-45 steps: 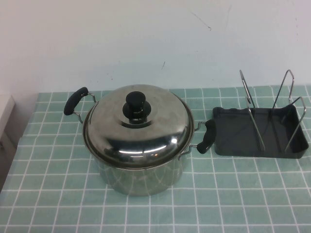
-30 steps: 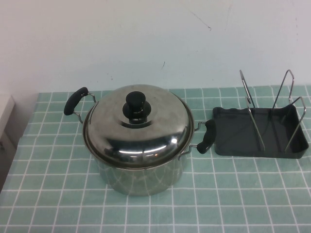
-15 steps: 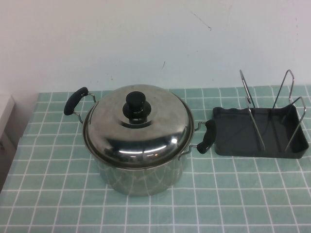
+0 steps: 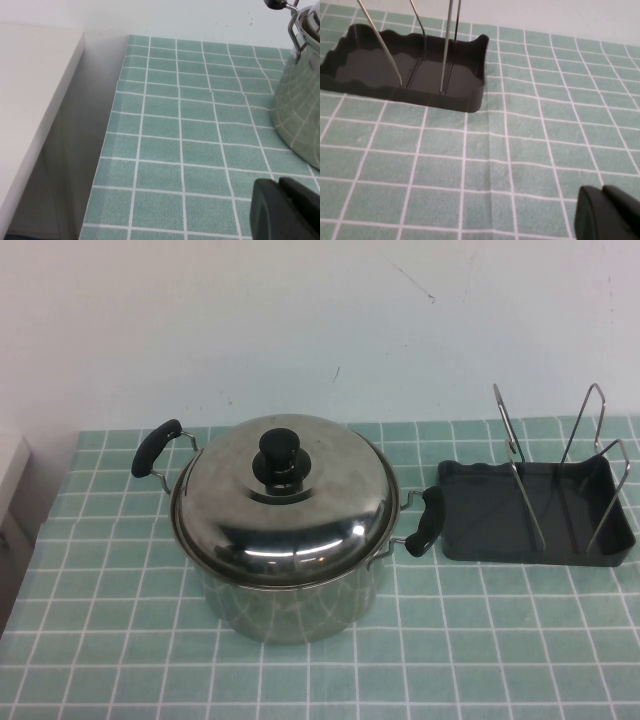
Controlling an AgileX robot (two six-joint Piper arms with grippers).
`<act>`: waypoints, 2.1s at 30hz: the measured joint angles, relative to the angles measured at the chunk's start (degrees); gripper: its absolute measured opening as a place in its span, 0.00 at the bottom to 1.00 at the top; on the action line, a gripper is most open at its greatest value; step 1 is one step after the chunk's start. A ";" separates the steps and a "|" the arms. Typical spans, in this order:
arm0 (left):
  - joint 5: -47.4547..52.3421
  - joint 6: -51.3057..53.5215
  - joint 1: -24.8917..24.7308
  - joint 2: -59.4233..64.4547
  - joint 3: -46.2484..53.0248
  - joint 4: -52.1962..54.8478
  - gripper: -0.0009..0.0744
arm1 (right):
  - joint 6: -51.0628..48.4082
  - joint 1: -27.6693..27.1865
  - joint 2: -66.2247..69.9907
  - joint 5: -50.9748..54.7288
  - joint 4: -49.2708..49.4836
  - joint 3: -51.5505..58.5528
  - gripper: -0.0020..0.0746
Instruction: Put pot lid on rack
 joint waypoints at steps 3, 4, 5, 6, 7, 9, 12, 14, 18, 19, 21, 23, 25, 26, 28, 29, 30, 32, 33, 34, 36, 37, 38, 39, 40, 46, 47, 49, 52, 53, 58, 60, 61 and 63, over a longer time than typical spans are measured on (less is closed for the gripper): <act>0.00 0.00 0.00 0.00 0.00 0.00 0.01 | 0.00 0.00 0.00 0.00 0.00 0.00 0.02; 0.00 0.00 0.00 0.00 0.00 0.00 0.01 | 0.00 0.00 0.00 0.00 0.00 0.00 0.02; 0.00 0.00 0.00 0.00 0.00 0.00 0.01 | 0.00 0.00 0.00 0.00 0.00 0.00 0.02; 0.00 0.00 0.00 0.00 0.00 0.00 0.01 | 0.00 0.00 0.00 0.00 0.00 0.00 0.02; 0.00 0.00 0.00 0.00 0.00 0.00 0.01 | 0.00 0.00 0.00 0.00 0.00 0.00 0.02; 0.00 0.00 0.00 0.00 0.00 0.00 0.01 | 0.00 0.00 0.00 0.00 0.00 0.00 0.02; 0.00 0.00 0.00 0.00 0.00 0.00 0.01 | 0.00 0.00 0.00 0.00 0.00 0.00 0.02; 0.00 0.00 0.00 0.00 0.00 0.00 0.01 | 0.00 0.00 0.00 0.00 0.00 0.00 0.02; 0.00 0.00 0.00 0.00 0.00 0.00 0.01 | 0.00 0.00 0.00 0.00 0.00 0.00 0.02; 0.00 0.00 0.00 0.00 0.00 0.00 0.01 | 0.00 0.00 0.00 0.00 0.00 0.00 0.02; 0.00 0.00 0.00 0.00 0.00 0.00 0.01 | 0.00 0.00 0.00 0.00 0.00 0.00 0.02; 0.00 0.00 0.00 0.00 0.00 0.00 0.01 | 0.00 0.00 0.00 0.00 0.00 0.00 0.02; -1.31 0.00 0.00 0.00 0.00 0.00 0.01 | 0.00 0.00 0.00 0.00 0.00 0.00 0.02; -2.76 0.00 0.00 0.00 0.21 0.00 0.01 | 0.00 0.00 0.00 0.00 0.00 0.00 0.02; -6.39 0.00 0.00 0.00 0.35 0.00 0.01 | 0.00 0.00 0.00 0.00 0.00 0.00 0.02; -9.31 0.00 0.00 0.00 0.35 0.00 0.01 | 0.00 0.00 0.00 0.00 0.00 0.00 0.02; -11.83 0.00 0.00 0.00 0.35 0.00 0.01 | 0.00 0.00 0.00 0.00 0.00 0.00 0.02; -18.51 0.00 0.00 0.00 0.35 0.00 0.01 | 0.00 0.00 0.00 -0.32 -0.56 0.00 0.02; -21.22 0.00 0.00 0.00 0.35 0.00 0.01 | 0.00 0.00 0.00 -0.69 -0.89 0.00 0.02; -24.57 0.00 0.00 0.00 0.35 0.00 0.01 | -0.25 0.00 0.00 -1.74 -1.60 0.11 0.02; -30.92 0.00 0.00 0.00 0.35 0.00 0.01 | -0.37 0.00 0.00 -5.37 -1.99 0.11 0.02; -33.87 0.00 0.00 0.00 0.35 0.00 0.01 | -0.48 0.00 0.00 -8.52 -2.08 0.11 0.02; -36.71 0.00 0.00 0.00 0.35 0.00 0.01 | -0.46 0.00 0.00 -12.17 -2.13 0.11 0.02; -39.34 0.00 0.00 0.00 0.35 0.00 0.01 | -0.51 0.00 0.00 -15.38 -2.22 0.11 0.02; -41.32 0.00 0.00 0.00 0.35 0.00 0.01 | -0.60 0.00 0.00 -20.43 -2.22 0.11 0.02; -51.52 0.00 0.00 0.00 0.35 0.00 0.01 | 6.49 0.00 0.00 -44.20 -2.11 0.11 0.02; -51.97 0.00 0.00 0.00 0.35 -0.15 0.01 | 8.86 0.00 0.00 -48.32 -2.11 0.11 0.02; -51.82 -0.38 0.00 0.00 0.35 -0.59 0.01 | 10.80 0.00 0.00 -54.97 -2.11 0.11 0.02; -45.31 -0.72 0.00 0.00 -1.69 -0.83 0.01 | 10.80 0.00 0.00 -57.80 -2.23 0.11 0.02; -41.29 -0.72 0.00 0.00 -3.59 -0.53 0.01 | 10.47 0.00 0.00 -56.11 -2.79 -0.20 0.02; -27.28 0.73 0.00 3.58 -12.63 1.27 0.01 | 10.36 0.00 0.00 -39.09 -11.80 -5.69 0.02; -25.73 0.73 0.00 7.63 -14.87 1.34 0.01 | 10.80 0.00 0.00 -31.46 -14.14 -8.32 0.02; -25.30 0.58 0.00 9.49 -15.65 1.37 0.01 | 11.11 0.00 0.00 -27.23 -14.70 -9.71 0.02; -25.19 -0.45 0.00 14.56 -17.42 1.87 0.01 | 11.81 0.00 0.00 -18.67 -15.12 -11.92 0.02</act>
